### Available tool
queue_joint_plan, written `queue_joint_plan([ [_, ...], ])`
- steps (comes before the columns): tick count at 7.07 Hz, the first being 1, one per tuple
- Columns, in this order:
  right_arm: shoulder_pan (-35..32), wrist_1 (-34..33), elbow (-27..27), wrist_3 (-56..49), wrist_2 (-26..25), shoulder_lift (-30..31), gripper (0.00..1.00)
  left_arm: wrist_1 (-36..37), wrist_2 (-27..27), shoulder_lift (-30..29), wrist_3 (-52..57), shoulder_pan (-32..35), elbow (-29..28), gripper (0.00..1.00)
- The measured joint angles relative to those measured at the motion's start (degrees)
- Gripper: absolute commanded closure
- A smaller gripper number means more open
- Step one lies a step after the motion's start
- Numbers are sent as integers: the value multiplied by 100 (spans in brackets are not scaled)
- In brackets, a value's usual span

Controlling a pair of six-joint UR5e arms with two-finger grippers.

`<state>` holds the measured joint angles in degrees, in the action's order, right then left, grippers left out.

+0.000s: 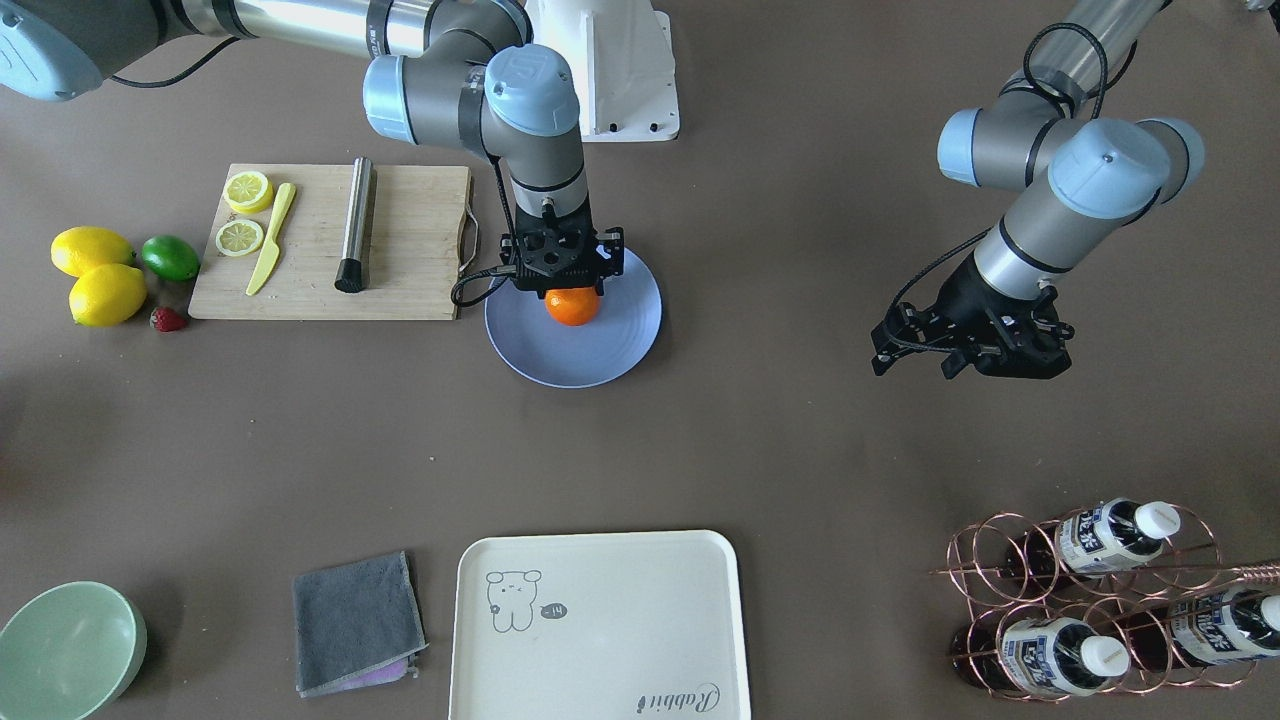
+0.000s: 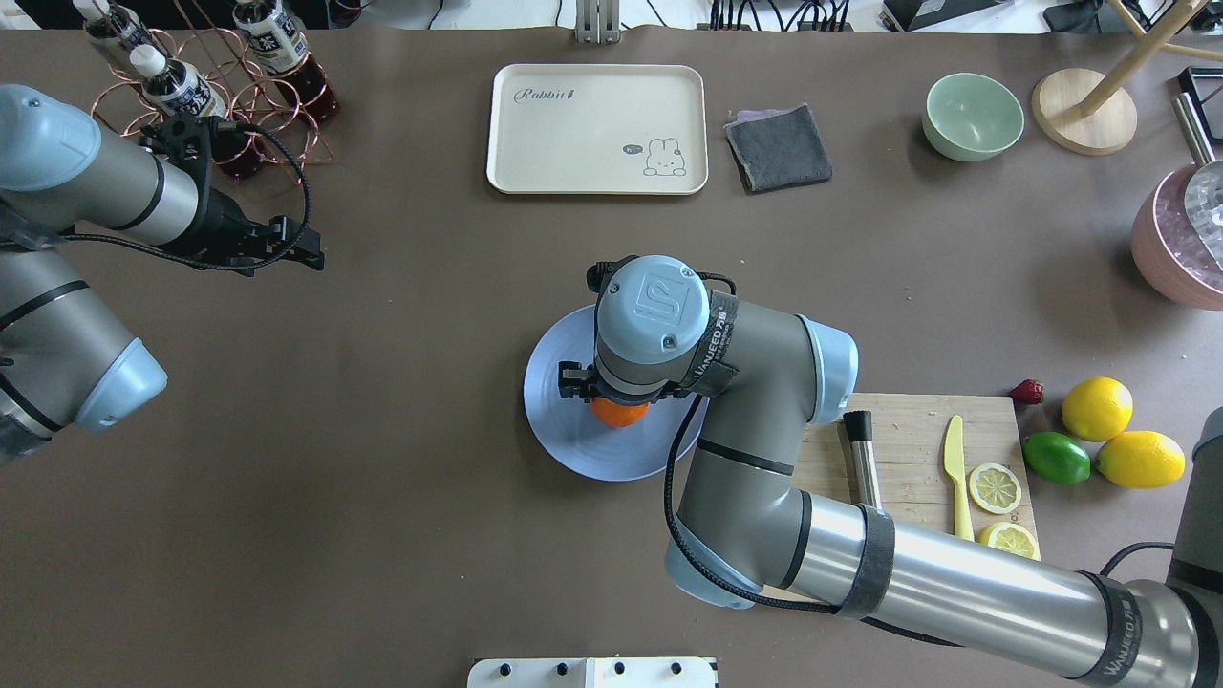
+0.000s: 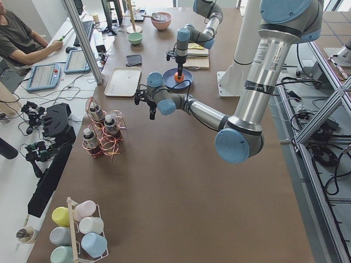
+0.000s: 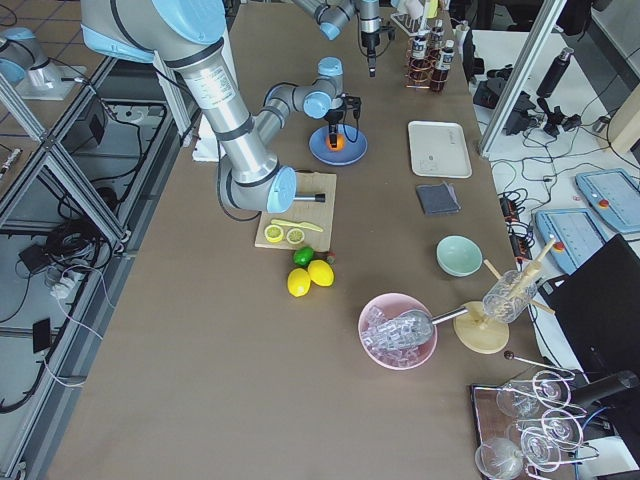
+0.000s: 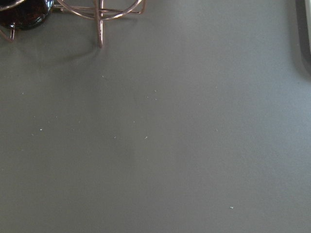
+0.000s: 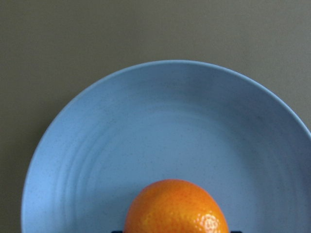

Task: Pick orange to plate

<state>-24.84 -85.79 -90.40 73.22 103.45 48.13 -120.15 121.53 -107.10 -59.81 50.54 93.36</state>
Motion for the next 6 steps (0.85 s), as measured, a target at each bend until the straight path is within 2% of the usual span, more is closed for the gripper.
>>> queue_joint_plan([
  [2, -85, -6, -51, -13, 45, 20, 0, 18, 2, -19, 2, 9, 13, 4],
  [3, -315, -23, -204, -59, 246, 123, 0, 68, 66, -37, 24, 92, 14, 4],
  [4, -776, -45, -557, -289, 683, 468, 0, 271, 219, -37, 250, 331, 16, 4],
  [6, -1955, -78, -1215, -1420, 1643, 1465, 0, 1275, 432, -56, 1520, 1005, 133, 4],
])
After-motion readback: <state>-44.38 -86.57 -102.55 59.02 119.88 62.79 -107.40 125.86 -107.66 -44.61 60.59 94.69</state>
